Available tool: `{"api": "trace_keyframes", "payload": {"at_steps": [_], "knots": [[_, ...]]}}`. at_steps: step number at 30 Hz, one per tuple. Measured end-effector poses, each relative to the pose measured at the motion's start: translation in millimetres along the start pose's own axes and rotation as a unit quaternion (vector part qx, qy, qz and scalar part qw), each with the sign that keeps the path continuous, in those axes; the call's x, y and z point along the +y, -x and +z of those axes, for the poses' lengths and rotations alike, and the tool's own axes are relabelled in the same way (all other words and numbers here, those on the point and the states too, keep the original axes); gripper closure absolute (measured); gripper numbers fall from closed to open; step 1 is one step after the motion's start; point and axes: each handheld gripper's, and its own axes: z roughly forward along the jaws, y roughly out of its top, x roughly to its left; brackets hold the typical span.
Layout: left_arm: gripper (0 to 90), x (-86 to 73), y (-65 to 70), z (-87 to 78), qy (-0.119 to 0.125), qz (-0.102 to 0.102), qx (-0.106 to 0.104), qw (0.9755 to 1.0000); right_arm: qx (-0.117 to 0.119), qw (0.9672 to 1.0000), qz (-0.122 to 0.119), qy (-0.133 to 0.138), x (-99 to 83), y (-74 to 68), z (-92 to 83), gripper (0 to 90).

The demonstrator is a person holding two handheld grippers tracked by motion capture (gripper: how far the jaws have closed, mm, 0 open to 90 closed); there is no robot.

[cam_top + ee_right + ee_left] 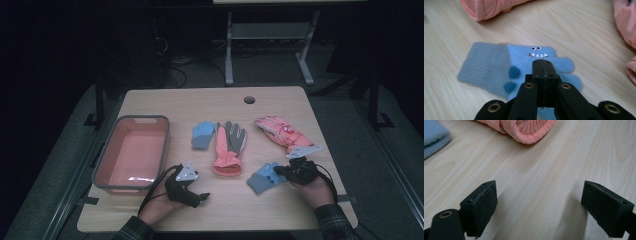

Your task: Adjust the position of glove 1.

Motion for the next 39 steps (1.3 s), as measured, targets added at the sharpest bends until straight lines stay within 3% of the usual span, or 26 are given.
{"api": "trace_keyframes", "payload": {"at_steps": [4, 10, 23, 32, 35, 39], "knots": [[12.7, -0.1, 0.2, -0.1, 0.000, 0.000, 0.001, 1.0000, 0.002, 0.9998, 0.003, -0.020, -1.5, 1.0, 7.8, 90.0], [12.7, -0.3, 0.5, -0.2, 0.001, -0.001, 0.001, 1.0000, 0.010, 0.9997, 0.001, -0.021, -0.6, -4.5, 10.8, 90.0], [12.7, -0.2, 0.5, -0.2, 0.000, -0.001, 0.002, 1.0000, 0.052, 0.9970, -0.052, -0.026, 8.7, -38.0, 25.6, 90.0], [12.7, -0.3, 0.6, -0.2, 0.000, -0.001, 0.002, 1.0000, 0.076, 0.9929, -0.088, -0.022, 12.4, -54.5, 33.0, 90.0], [12.7, -0.3, 0.6, -0.3, 0.000, -0.001, 0.002, 1.0000, 0.074, 0.9928, -0.092, -0.020, 14.4, -57.9, 32.2, 90.0], [12.7, -0.3, 0.8, -0.1, 0.002, -0.003, 0.002, 1.0000, 0.100, 0.9914, -0.085, 0.007, 21.5, -64.7, 30.4, 90.0]]}}
